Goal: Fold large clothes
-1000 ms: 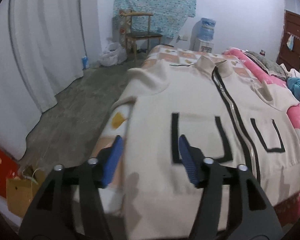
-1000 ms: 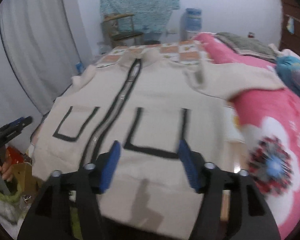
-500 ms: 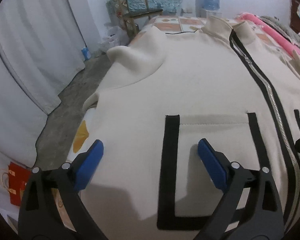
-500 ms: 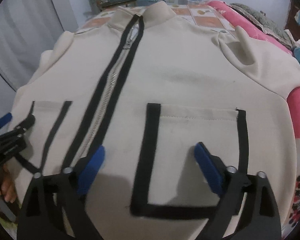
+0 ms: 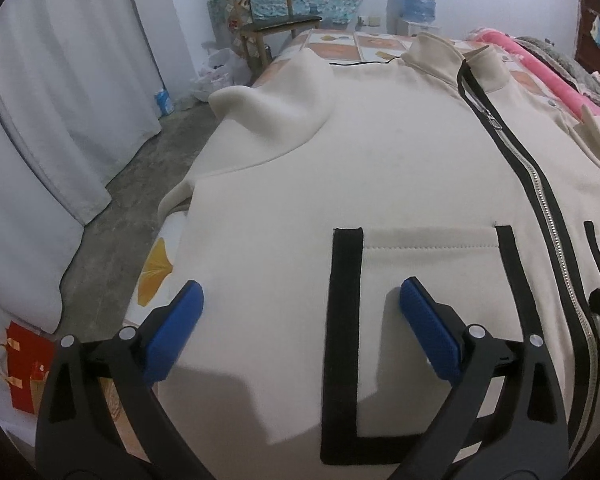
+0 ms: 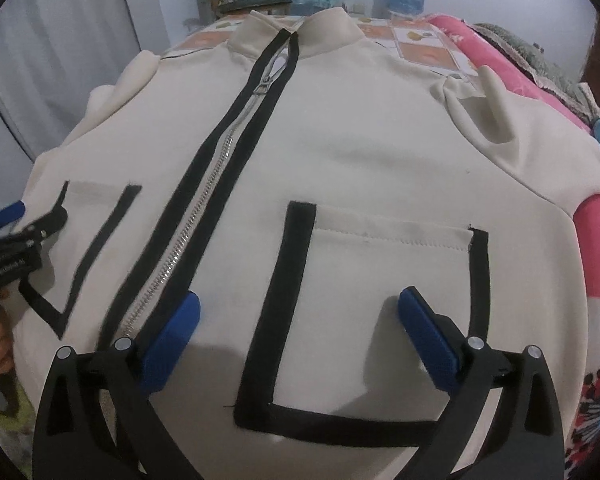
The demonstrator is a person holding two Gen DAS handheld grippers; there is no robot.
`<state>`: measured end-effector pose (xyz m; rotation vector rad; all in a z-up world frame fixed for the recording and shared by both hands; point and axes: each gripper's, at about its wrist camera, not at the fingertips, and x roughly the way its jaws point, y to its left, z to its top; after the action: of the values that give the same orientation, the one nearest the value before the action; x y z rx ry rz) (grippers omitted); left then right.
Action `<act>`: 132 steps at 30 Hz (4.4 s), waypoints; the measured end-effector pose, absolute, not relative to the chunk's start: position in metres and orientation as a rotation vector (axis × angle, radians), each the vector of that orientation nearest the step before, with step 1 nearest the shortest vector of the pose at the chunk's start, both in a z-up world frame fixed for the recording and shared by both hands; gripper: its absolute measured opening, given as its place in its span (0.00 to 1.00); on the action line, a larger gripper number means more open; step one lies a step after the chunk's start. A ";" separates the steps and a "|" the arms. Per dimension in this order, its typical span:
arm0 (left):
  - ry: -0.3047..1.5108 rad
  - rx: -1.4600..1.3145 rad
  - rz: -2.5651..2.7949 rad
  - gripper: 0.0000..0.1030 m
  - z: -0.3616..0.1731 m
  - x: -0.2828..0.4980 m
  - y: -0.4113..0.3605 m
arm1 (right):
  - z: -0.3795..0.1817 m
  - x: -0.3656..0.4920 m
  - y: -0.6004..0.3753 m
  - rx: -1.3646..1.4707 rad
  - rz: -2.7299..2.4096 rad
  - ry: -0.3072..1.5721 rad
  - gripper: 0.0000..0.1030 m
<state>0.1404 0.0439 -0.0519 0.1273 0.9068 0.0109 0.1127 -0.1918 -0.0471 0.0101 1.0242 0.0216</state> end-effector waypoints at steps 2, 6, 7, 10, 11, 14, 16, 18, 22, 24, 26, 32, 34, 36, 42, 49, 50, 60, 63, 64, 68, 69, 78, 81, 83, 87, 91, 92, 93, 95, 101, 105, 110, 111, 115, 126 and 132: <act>0.909 0.132 0.011 0.93 -0.052 0.141 0.043 | -0.038 0.112 -0.187 0.004 0.033 0.995 0.94; 0.949 0.123 -0.014 0.93 -0.047 0.146 0.047 | -0.027 0.119 -0.165 -0.030 0.085 0.963 0.94; 0.941 0.104 -0.024 0.93 -0.041 0.145 0.054 | -0.026 0.122 -0.160 -0.038 0.099 0.965 0.94; 0.876 0.058 -0.016 0.93 -0.015 0.142 0.082 | -0.026 0.131 -0.145 -0.042 0.166 0.965 0.94; 0.854 0.046 -0.004 0.93 -0.008 0.142 0.092 | -0.026 0.134 -0.140 -0.032 0.198 0.964 0.94; 0.815 -0.040 0.050 0.93 0.012 0.152 0.142 | -0.028 0.140 -0.130 -0.014 0.245 0.962 0.94; 0.833 -0.133 0.075 0.93 0.012 0.164 0.173 | -0.034 0.146 -0.126 0.001 0.270 0.977 0.94; 0.883 -0.291 0.086 0.92 0.002 0.182 0.214 | -0.039 0.152 -0.122 0.005 0.281 0.987 0.94; 1.029 -0.723 0.057 0.92 -0.055 0.216 0.290 | -0.046 0.157 -0.120 0.005 0.278 1.010 0.94; 1.103 -1.000 0.018 0.89 -0.102 0.229 0.321 | -0.048 0.158 -0.120 0.004 0.273 1.019 0.94; 1.151 -1.240 -0.013 0.87 -0.148 0.239 0.339 | -0.048 0.158 -0.119 -0.010 0.268 1.020 0.94; 1.260 -1.589 -0.110 0.87 -0.241 0.260 0.332 | -0.050 0.158 -0.114 -0.043 0.247 1.025 0.94; 1.270 -1.674 -0.168 0.87 -0.259 0.263 0.320 | -0.050 0.160 -0.114 -0.043 0.233 1.023 0.94; 1.276 -1.707 -0.207 0.87 -0.270 0.270 0.306 | -0.050 0.161 -0.114 -0.042 0.222 1.020 0.94; 1.196 -1.728 -0.177 0.30 -0.266 0.281 0.309 | -0.051 0.161 -0.112 -0.044 0.205 1.013 0.94; 0.991 -1.319 0.012 0.07 -0.158 0.294 0.342 | -0.049 0.158 -0.117 -0.014 0.214 1.014 0.94; 0.925 -1.165 0.031 0.07 -0.116 0.294 0.339 | -0.049 0.156 -0.119 -0.005 0.217 1.012 0.94; 0.488 0.037 -0.320 0.08 0.127 0.201 0.089 | -0.037 0.134 -0.143 0.081 0.208 0.976 0.94; 0.565 0.144 -0.482 0.11 0.107 0.167 0.028 | -0.026 0.121 -0.159 0.100 0.176 0.941 0.94; 0.609 0.157 -0.515 0.21 0.093 0.161 0.012 | -0.025 0.117 -0.165 0.107 0.164 0.936 0.94; 0.847 0.135 -0.487 0.37 0.014 0.155 -0.005 | -0.022 0.101 -0.184 0.123 0.126 0.932 0.94; 0.900 0.093 -0.479 0.37 -0.002 0.155 0.001 | -0.022 0.096 -0.190 0.125 0.115 0.933 0.94; 0.896 -0.194 -0.406 0.47 -0.031 0.118 0.077 | -0.011 0.073 -0.215 0.091 0.104 0.970 0.94; 0.855 -0.234 -0.327 0.47 -0.030 0.116 0.099 | 0.018 0.070 -0.210 0.062 0.169 0.932 0.94; 0.844 -0.260 -0.278 0.46 -0.033 0.125 0.109 | 0.048 0.076 -0.196 0.022 0.244 0.887 0.94; 0.817 -0.334 -0.196 0.42 -0.039 0.135 0.125 | 0.095 0.103 -0.147 -0.112 0.409 0.796 0.94; 0.791 -0.406 -0.161 0.36 -0.048 0.137 0.138 | 0.111 0.142 -0.087 -0.214 0.586 0.751 0.93; 0.780 -0.424 -0.158 0.36 -0.050 0.135 0.141 | 0.110 0.154 -0.069 -0.242 0.624 0.743 0.93; 0.774 -0.431 -0.157 0.35 -0.051 0.135 0.142 | 0.106 0.169 -0.049 -0.279 0.663 0.739 0.90; 0.760 -0.452 -0.158 0.32 -0.054 0.133 0.145 | 0.092 0.201 -0.009 -0.356 0.714 0.753 0.88; 0.724 -0.474 -0.168 0.29 -0.058 0.130 0.148 | 0.048 0.259 0.078 -0.468 0.936 0.877 0.85; 0.709 -0.460 -0.164 0.29 -0.058 0.128 0.145 | 0.011 0.273 0.126 -0.674 1.004 0.912 0.85; 0.702 -0.463 -0.163 0.29 -0.058 0.127 0.145 | -0.029 0.283 0.154 -0.888 0.979 0.980 0.64; 0.702 -0.462 -0.163 0.29 -0.058 0.128 0.145 | -0.035 0.285 0.155 -0.927 0.949 0.971 0.55; 0.701 -0.456 -0.158 0.29 -0.057 0.127 0.144 | -0.007 0.296 0.146 -0.779 0.972 0.970 0.06; 0.717 -0.409 -0.107 0.29 -0.054 0.128 0.134 | 0.176 0.310 0.023 -0.178 0.936 0.706 0.05; 0.735 -0.372 -0.078 0.29 -0.054 0.131 0.129 | 0.237 0.290 -0.114 0.112 0.783 0.604 0.05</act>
<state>0.1308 0.1290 -0.0536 -0.3723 0.7348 -0.0779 0.2904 -0.1136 0.2368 0.1118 0.6042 0.7829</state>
